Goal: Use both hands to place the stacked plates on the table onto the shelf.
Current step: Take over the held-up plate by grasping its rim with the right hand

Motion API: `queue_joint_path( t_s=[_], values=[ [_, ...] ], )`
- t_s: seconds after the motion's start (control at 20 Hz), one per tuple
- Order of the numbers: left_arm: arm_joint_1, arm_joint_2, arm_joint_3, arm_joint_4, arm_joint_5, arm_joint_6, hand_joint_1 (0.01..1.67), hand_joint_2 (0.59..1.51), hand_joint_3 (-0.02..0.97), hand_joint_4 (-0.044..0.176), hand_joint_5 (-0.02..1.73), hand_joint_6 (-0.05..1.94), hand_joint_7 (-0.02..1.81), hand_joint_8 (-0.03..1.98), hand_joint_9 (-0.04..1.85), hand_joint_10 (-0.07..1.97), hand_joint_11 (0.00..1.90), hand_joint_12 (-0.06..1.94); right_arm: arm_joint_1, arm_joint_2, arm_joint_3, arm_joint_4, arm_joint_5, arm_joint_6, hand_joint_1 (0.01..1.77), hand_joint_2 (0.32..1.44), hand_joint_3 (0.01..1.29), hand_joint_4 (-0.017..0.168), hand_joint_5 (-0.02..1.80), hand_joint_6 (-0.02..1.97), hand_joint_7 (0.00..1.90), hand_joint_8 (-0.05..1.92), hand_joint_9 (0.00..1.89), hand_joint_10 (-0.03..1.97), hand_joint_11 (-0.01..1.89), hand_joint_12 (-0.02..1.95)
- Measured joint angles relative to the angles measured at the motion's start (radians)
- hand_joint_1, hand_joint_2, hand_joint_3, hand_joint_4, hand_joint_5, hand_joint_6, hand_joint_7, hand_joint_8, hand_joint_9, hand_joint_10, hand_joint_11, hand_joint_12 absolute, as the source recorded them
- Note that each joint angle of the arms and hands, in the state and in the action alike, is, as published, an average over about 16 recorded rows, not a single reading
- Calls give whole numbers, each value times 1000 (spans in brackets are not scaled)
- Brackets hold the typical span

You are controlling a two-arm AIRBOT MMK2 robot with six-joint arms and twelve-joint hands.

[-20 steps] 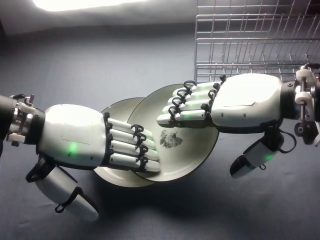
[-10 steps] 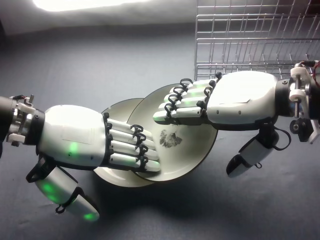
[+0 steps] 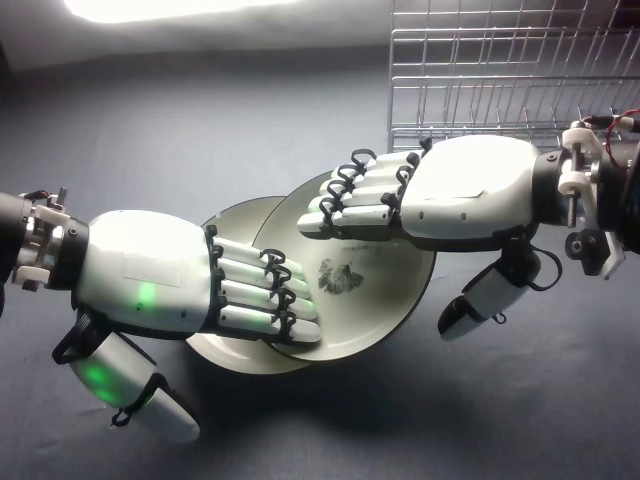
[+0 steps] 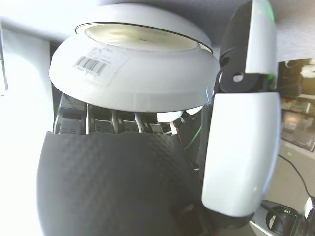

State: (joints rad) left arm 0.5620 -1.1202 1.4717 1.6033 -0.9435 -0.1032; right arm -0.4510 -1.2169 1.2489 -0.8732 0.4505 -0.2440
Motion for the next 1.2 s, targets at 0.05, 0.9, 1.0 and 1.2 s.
queue_joint_path(
  t_s=[0.05,0.9,1.0,1.2],
  values=[
    [0,0,0,0,0,0,14,1188,20,-6,-17,-33,-12,-26,-2,-11,14,-1,1,-2,2,0,0,0,1113,795,14,-5,14,25,17,13,12,24,20,18],
    [0,0,1,-5,-8,0,14,1189,20,-6,-17,-33,-13,-26,-12,-12,14,-1,8,-15,11,0,-2,0,1151,832,14,-6,14,25,18,13,13,23,21,76],
    [0,0,1,-7,-8,0,14,1189,20,-6,-17,-34,-13,-26,-12,-12,14,-1,8,-16,11,0,-2,0,1150,835,14,-6,14,25,18,13,13,23,21,74],
    [0,0,1,-10,-10,0,14,1189,20,-6,-17,-34,-12,-26,-13,-12,14,-1,8,-17,11,0,-2,0,1154,840,14,-6,14,25,18,13,12,23,21,72]
  ],
)
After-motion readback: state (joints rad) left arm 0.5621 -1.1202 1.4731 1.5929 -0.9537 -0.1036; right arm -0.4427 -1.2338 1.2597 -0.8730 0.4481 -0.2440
